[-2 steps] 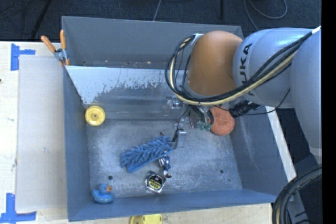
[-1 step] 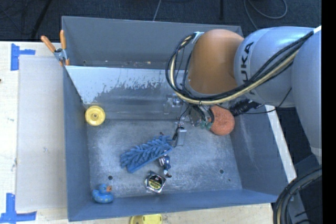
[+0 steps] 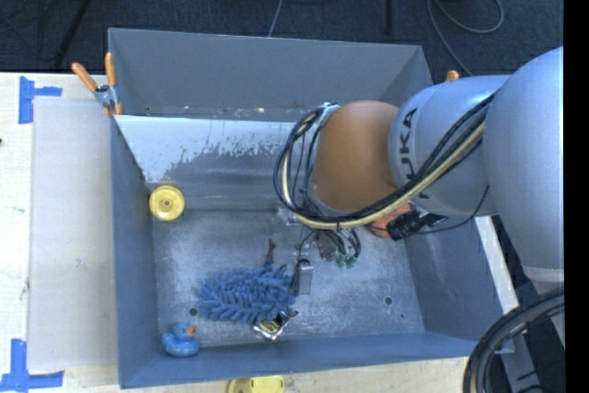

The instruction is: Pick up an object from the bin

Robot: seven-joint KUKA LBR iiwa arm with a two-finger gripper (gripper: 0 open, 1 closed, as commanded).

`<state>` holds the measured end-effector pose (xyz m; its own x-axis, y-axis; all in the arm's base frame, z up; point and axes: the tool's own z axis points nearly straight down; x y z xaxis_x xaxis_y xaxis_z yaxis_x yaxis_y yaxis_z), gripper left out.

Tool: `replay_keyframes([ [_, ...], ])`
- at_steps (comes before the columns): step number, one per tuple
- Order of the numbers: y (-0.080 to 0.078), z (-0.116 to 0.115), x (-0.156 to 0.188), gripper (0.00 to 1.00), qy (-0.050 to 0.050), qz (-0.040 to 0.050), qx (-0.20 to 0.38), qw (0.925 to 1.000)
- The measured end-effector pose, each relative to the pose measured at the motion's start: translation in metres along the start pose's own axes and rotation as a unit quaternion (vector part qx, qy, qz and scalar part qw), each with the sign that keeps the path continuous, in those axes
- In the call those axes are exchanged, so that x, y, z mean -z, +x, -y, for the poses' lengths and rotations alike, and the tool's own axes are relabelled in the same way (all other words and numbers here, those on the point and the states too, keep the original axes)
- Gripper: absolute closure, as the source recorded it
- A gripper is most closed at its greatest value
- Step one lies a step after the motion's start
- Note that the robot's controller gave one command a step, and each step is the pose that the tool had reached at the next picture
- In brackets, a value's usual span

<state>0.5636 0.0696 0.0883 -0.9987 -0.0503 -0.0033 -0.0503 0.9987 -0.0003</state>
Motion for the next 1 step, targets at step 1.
replay_keyframes([
  [1,0.0159,-0.0111,-0.0205,0.00,0.001,-0.0003,0.082,0.9966],
])
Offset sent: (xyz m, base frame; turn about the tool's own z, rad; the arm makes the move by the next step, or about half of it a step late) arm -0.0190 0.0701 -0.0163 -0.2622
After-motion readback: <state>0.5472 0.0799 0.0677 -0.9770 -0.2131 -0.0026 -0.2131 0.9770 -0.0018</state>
